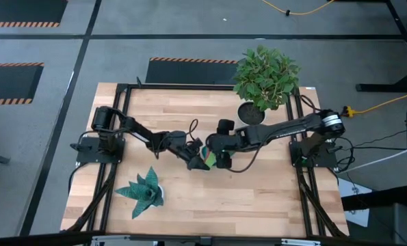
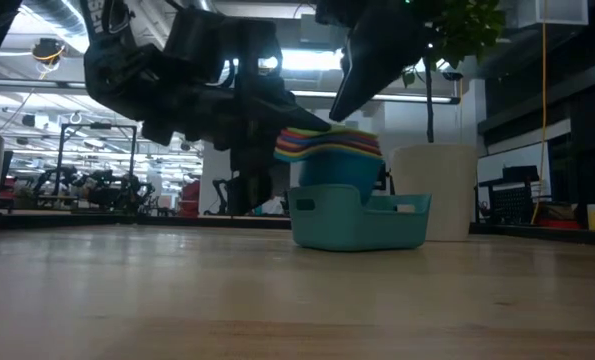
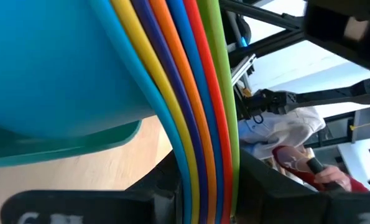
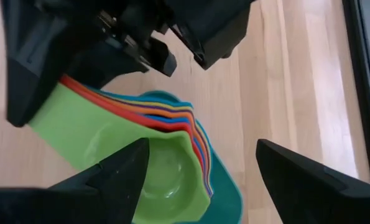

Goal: Nest measuring cups in basket
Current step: Put the stacked measuring cups into the green bin

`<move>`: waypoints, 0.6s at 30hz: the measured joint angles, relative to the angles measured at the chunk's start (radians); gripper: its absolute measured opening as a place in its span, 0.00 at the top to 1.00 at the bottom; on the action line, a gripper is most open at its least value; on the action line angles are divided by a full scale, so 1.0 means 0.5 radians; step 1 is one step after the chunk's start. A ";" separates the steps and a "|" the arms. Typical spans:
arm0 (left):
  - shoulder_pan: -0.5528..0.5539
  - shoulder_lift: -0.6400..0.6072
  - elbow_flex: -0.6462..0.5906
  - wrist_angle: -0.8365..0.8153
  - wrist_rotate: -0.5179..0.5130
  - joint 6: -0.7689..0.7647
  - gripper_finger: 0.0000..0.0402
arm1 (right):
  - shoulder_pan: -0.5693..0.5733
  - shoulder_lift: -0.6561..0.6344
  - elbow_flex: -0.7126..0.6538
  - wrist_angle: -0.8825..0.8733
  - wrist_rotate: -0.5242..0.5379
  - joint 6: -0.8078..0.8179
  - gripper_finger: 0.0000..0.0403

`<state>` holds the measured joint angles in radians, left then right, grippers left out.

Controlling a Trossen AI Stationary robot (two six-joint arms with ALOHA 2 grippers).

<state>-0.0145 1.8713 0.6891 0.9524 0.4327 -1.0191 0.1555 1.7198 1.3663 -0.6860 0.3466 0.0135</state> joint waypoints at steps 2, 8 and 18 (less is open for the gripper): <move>0.018 0.000 0.000 0.000 0.048 -0.001 0.80 | -0.005 0.017 0.000 0.004 0.000 0.000 0.26; 0.076 0.000 0.000 0.001 0.181 0.010 0.80 | -0.010 0.019 0.000 -0.003 0.001 0.000 0.26; 0.160 0.016 0.000 -0.005 0.346 0.018 0.80 | -0.010 0.019 0.000 -0.005 0.001 0.000 0.26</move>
<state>0.0657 1.8793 0.6891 0.9497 0.6059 -1.0103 0.1505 1.7290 1.3663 -0.6884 0.3472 0.0135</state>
